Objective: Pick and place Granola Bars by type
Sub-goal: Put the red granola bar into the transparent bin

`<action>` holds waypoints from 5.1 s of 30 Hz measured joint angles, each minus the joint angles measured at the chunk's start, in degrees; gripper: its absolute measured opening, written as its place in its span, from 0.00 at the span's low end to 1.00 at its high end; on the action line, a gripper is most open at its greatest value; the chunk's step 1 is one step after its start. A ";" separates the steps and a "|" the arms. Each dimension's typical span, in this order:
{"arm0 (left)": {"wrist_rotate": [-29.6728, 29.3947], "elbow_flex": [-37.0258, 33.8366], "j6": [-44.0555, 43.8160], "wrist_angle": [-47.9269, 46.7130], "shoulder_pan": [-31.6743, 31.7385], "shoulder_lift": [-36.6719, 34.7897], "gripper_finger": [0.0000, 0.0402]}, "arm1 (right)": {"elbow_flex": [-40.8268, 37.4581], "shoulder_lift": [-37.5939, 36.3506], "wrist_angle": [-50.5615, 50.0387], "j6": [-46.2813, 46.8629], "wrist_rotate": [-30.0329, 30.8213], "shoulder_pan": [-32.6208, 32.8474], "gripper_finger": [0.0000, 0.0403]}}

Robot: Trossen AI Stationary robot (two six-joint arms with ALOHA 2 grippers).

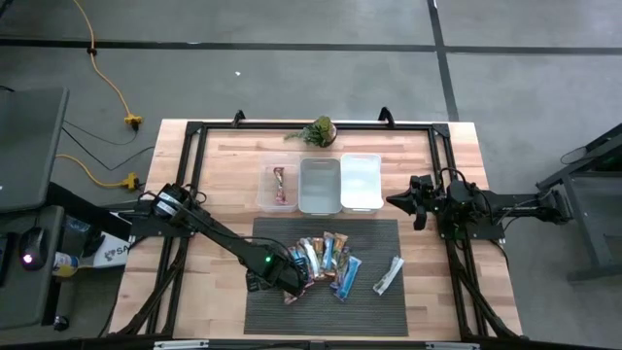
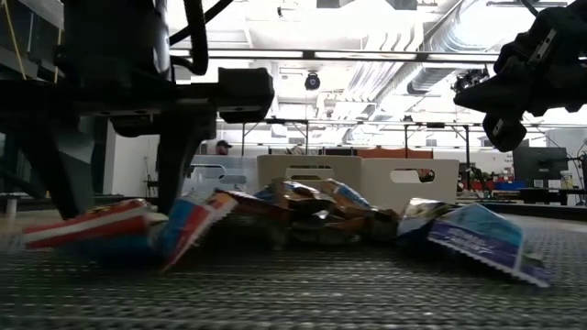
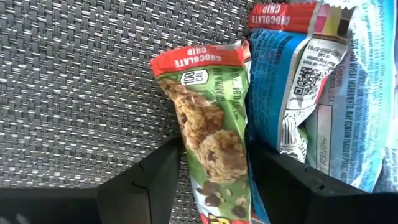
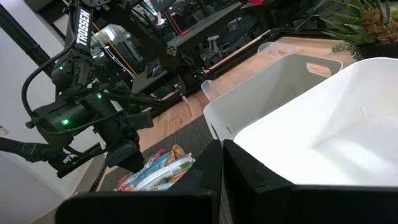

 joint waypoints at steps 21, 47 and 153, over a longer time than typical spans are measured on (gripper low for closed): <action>-0.02 -0.02 0.74 -0.26 -0.04 0.02 0.48 | 0.00 0.02 -0.02 0.00 0.00 0.00 0.00; -3.26 4.04 3.92 -5.09 -0.04 0.15 0.19 | 0.00 0.02 -0.05 0.00 0.00 0.01 0.00; -11.55 -1.09 62.17 -17.10 45.35 -11.26 0.19 | 0.00 0.02 -0.04 0.00 0.00 0.02 0.00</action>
